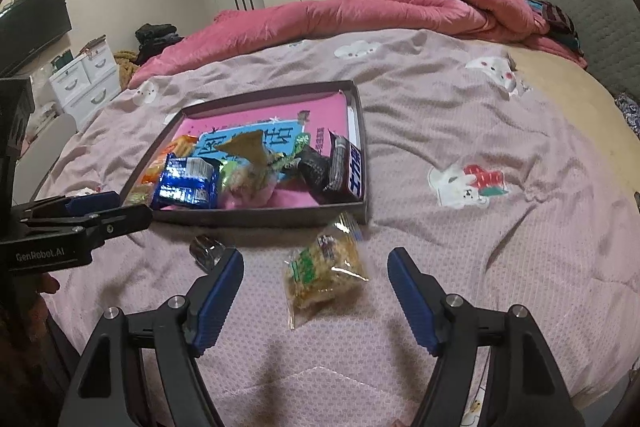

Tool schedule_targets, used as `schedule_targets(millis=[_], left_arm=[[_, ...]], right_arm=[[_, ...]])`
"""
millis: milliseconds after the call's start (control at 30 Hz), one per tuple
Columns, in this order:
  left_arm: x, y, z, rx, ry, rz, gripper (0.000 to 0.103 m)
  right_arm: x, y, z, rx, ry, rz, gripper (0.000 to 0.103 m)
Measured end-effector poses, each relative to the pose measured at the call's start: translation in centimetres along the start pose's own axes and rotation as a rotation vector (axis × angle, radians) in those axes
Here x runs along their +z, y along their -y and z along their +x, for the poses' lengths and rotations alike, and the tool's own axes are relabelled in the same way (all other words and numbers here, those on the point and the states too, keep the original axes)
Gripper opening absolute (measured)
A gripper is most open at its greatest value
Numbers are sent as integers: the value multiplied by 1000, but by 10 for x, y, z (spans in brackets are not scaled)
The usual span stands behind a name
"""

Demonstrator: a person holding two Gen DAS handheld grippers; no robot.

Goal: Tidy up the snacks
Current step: 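Move both open grippers back toward the dark candy and clear snack bag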

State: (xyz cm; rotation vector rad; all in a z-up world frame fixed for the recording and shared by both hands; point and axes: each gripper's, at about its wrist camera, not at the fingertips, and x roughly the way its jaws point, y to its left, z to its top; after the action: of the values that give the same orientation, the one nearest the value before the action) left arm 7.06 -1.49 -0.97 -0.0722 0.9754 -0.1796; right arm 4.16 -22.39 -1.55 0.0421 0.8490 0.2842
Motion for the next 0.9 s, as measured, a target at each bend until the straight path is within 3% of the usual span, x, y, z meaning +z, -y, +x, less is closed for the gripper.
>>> schedule_targets(millis=[900], left_arm=[[-16, 10, 48, -79, -80, 15, 76]], right_arm=[[-11, 15, 42, 46, -102, 57, 74]])
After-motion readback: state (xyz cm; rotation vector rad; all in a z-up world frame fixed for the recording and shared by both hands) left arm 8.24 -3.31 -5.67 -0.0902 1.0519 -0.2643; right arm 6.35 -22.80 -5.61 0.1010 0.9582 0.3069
